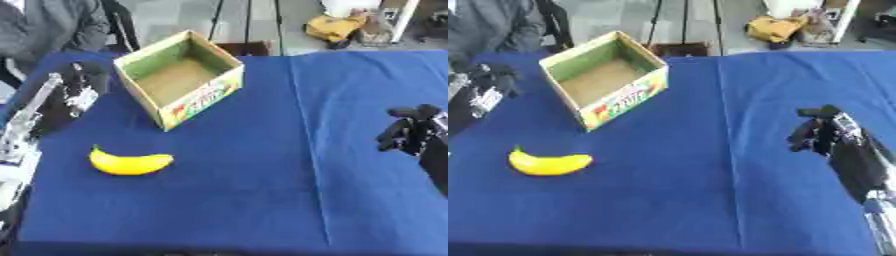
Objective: Pick up objects on the table and place them in the box.
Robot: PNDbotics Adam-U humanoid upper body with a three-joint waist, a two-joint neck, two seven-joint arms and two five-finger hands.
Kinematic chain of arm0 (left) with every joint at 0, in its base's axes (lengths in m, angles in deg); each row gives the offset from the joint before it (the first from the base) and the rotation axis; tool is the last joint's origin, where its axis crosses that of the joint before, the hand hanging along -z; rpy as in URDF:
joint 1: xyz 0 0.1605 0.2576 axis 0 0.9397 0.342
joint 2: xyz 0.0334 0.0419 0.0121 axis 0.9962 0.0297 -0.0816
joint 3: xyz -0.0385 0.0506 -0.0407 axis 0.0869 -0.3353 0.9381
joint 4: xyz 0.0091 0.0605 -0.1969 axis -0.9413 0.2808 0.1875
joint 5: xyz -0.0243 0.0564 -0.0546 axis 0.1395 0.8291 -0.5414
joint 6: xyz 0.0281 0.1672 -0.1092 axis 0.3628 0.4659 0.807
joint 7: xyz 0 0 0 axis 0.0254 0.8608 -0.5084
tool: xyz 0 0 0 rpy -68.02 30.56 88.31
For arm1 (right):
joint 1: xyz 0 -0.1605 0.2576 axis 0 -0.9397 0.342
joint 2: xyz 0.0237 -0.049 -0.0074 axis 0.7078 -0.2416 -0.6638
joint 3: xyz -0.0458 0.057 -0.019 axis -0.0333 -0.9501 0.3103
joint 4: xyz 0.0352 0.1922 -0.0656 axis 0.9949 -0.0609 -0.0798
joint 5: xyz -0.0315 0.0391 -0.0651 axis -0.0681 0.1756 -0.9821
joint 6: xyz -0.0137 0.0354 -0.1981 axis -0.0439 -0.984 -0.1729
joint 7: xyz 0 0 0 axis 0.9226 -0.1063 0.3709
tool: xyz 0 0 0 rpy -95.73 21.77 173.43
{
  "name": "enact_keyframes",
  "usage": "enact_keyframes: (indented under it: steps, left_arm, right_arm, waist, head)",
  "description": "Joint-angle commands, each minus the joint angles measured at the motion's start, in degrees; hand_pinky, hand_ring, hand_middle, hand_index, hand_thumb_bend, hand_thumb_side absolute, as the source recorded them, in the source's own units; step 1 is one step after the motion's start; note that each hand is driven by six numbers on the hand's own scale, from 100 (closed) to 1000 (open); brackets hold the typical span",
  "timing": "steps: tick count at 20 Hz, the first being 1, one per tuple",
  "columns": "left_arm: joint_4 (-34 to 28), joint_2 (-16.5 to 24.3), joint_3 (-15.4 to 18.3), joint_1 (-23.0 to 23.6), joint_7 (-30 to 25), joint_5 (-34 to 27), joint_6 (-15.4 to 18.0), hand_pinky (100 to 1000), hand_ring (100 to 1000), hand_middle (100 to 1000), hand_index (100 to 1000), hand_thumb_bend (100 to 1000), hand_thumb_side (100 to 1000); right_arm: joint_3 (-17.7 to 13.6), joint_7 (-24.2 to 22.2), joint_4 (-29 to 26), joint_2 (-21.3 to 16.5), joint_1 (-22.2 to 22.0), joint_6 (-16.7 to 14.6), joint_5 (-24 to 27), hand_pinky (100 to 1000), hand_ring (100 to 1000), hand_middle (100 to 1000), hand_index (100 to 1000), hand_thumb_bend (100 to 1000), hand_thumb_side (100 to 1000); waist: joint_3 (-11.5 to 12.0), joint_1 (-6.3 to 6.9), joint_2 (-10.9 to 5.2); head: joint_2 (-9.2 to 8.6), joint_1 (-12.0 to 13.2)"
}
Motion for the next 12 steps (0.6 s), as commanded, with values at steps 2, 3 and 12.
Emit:
enact_keyframes:
  steps: [2, 3, 12]
  left_arm:
    - [-2.28, 4.21, -0.03, -0.47, -2.59, 2.69, 1.47, 655, 617, 673, 775, 279, 570]
    - [-2.54, 5.18, -0.34, -0.38, -3.37, 3.46, 1.89, 656, 618, 674, 777, 282, 568]
    - [-3.24, 15.22, -5.34, 0.2, -11.63, 12.07, 7.01, 676, 656, 687, 787, 446, 558]
  right_arm:
    - [-0.45, -0.04, -1.23, -0.53, 0.37, -0.01, 0.24, 587, 611, 524, 787, 100, 870]
    - [-0.43, -0.07, -1.23, -0.55, 0.38, 0.0, 0.23, 587, 611, 524, 787, 100, 869]
    - [-0.22, -0.29, -1.15, -0.8, 0.35, 0.08, 0.11, 586, 611, 524, 787, 100, 869]
  waist:
    - [-0.11, 0.04, -0.77]
    - [-0.14, 0.07, -0.81]
    - [-0.57, 0.37, -1.07]
  head:
    - [0.29, 0.19]
    - [0.29, 0.22]
    - [0.29, 0.62]
